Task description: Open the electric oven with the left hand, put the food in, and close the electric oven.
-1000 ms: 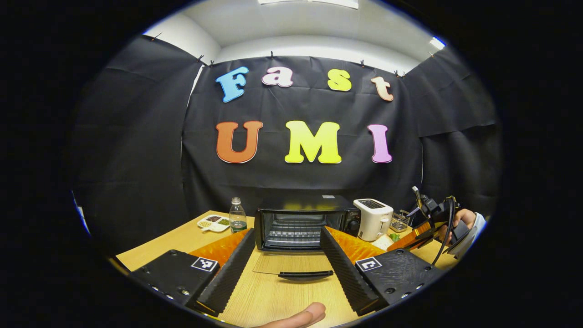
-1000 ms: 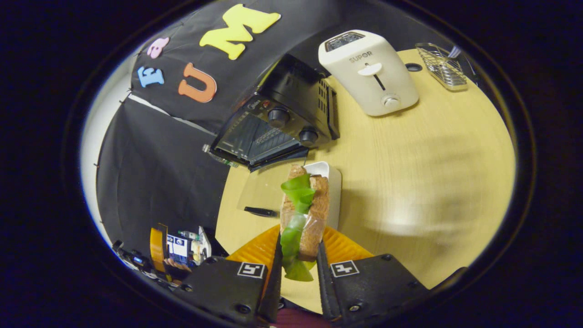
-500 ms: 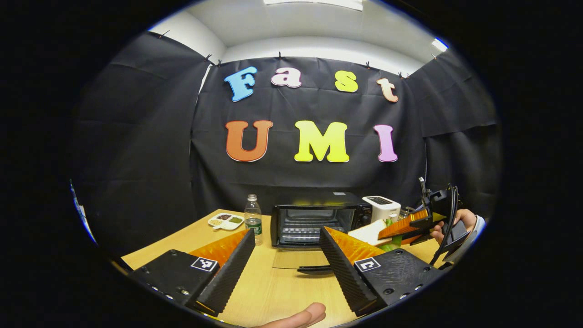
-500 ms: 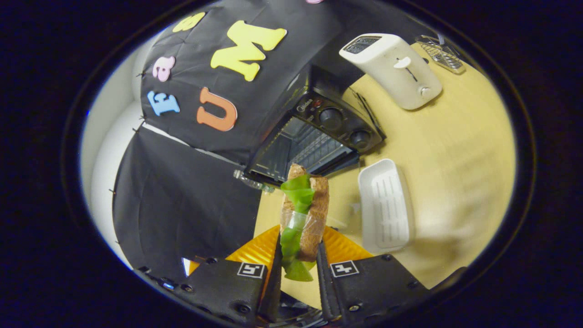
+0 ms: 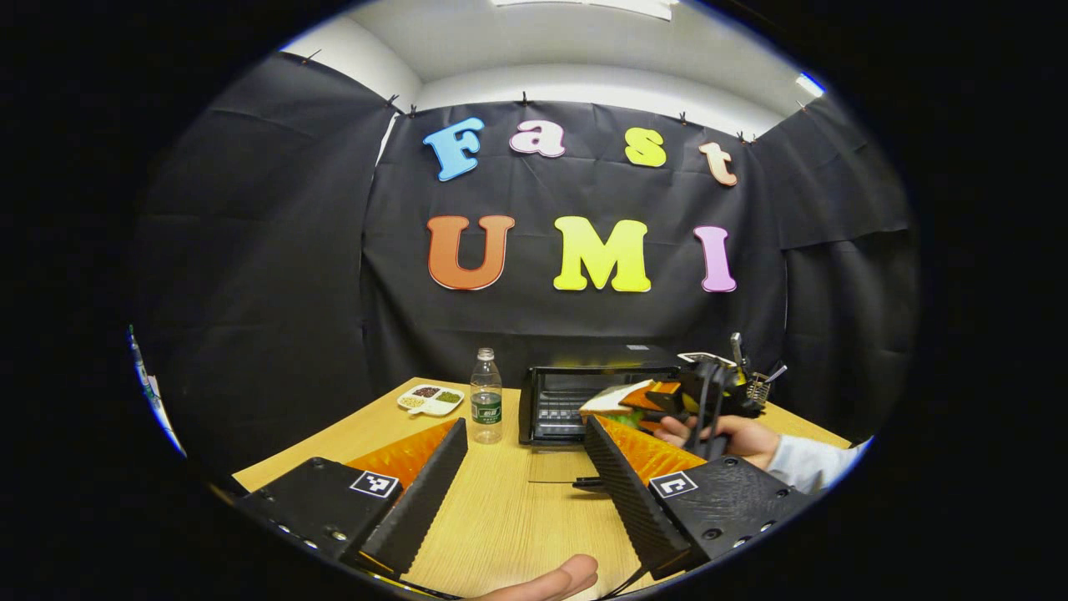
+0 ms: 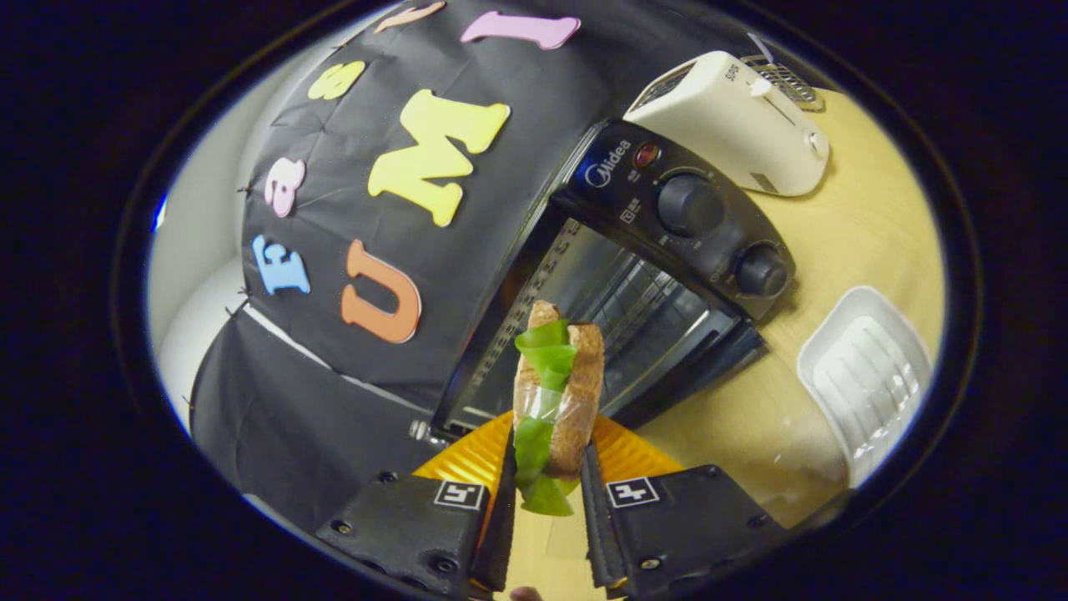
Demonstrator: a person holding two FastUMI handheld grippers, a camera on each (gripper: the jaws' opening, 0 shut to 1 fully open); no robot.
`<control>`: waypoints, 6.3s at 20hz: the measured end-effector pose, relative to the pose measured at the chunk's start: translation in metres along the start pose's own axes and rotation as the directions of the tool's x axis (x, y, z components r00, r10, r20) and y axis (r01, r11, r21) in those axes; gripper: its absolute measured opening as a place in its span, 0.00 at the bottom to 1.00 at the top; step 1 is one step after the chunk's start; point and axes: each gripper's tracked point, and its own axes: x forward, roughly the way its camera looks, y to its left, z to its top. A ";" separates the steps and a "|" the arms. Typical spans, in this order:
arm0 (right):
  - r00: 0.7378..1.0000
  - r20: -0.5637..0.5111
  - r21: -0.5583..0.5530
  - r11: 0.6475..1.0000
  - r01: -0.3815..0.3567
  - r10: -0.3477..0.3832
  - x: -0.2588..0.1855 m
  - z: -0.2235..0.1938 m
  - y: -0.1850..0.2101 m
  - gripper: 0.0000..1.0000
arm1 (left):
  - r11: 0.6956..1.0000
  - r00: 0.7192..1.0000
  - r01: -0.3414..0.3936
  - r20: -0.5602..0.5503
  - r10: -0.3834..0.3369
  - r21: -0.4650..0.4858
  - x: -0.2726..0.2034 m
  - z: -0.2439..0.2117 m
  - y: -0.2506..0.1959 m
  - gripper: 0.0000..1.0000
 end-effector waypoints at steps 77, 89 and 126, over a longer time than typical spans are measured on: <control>0.862 0.505 -0.782 0.453 0.429 0.054 -0.323 0.147 0.114 0.89 | 0.975 0.883 0.196 -0.413 -0.224 -0.109 0.096 -0.157 -0.117 0.94; 0.871 0.491 -0.765 0.492 0.415 0.028 -0.324 0.181 0.075 1.00 | 0.984 0.794 0.173 -0.585 -0.166 -0.044 0.113 -0.213 -0.144 0.94; 0.833 0.552 -0.681 0.556 0.476 -0.038 -0.402 0.192 0.049 0.90 | 0.992 0.950 0.118 -0.286 -0.124 -0.037 0.260 -0.092 -0.127 0.95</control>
